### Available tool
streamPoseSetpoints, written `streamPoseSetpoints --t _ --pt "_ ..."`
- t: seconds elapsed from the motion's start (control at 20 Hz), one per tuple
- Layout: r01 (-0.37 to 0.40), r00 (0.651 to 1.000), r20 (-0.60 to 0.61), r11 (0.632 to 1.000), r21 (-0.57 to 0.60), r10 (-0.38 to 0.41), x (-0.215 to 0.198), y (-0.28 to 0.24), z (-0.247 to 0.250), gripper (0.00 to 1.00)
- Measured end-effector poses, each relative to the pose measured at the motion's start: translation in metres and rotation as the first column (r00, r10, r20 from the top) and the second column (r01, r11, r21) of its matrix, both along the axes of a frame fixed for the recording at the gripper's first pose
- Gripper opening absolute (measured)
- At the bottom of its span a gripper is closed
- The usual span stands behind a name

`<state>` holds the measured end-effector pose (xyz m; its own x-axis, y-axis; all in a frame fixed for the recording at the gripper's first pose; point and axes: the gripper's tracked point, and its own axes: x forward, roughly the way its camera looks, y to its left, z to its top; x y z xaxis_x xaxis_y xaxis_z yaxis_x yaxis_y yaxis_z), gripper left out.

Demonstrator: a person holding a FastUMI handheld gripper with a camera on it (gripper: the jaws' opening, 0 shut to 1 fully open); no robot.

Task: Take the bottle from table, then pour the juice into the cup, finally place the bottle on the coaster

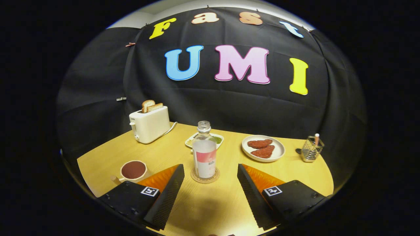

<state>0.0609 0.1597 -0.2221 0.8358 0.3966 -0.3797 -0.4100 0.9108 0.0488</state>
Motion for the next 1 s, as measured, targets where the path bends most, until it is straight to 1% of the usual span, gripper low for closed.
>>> streamPoseSetpoints --t 0.1,0.25,0.4,0.5,0.75,0.9,1.0 --pt "0.080 0.997 0.021 0.997 -0.009 -0.080 -0.013 -0.024 0.034 0.99" --pt "0.208 0.976 0.069 0.978 0.011 -0.208 -0.034 -0.056 0.083 0.99" --pt "0.296 0.950 0.097 0.955 0.032 -0.297 -0.060 -0.077 0.115 0.99" --pt "0.345 0.929 0.135 0.938 0.019 -0.344 -0.075 -0.090 0.132 0.99" --pt "0.362 0.904 0.229 0.932 0.037 -0.360 -0.108 -0.088 0.184 0.99" --pt "0.337 0.898 0.278 0.939 0.069 -0.343 -0.129 -0.081 0.218 0.99" --pt "0.321 0.897 0.296 0.944 0.075 -0.329 -0.141 -0.078 0.230 0.99"
